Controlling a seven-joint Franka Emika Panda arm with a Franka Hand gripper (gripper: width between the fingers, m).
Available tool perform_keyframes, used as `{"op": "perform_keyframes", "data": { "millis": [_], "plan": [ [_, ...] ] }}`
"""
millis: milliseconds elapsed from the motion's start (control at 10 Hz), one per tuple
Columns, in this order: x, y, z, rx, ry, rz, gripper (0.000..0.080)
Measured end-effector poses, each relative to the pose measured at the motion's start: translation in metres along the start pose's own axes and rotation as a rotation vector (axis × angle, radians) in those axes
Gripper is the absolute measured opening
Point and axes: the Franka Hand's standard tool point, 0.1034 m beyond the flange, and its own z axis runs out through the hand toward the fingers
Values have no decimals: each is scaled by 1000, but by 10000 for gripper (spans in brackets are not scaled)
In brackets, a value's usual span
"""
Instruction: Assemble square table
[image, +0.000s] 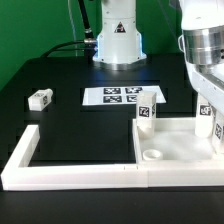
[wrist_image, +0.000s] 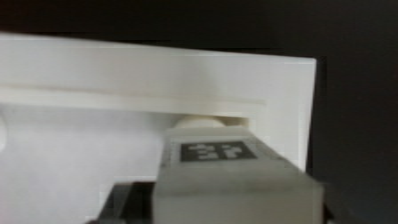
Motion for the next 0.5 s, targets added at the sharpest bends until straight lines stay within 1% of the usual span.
{"op": "perform_keyframes", "data": {
  "millis": [100, 200, 300, 400, 500],
  "plan": [
    [0, 0, 0, 0, 0, -15, 288],
    [-1, 0, 0, -9, 15, -125, 446],
    [-5, -2, -2, -22, 47, -373, 597],
    [-8, -2, -2, -26, 48, -521, 597],
    [-6, -2, -2, -28, 49, -579, 638]
  ]
}}
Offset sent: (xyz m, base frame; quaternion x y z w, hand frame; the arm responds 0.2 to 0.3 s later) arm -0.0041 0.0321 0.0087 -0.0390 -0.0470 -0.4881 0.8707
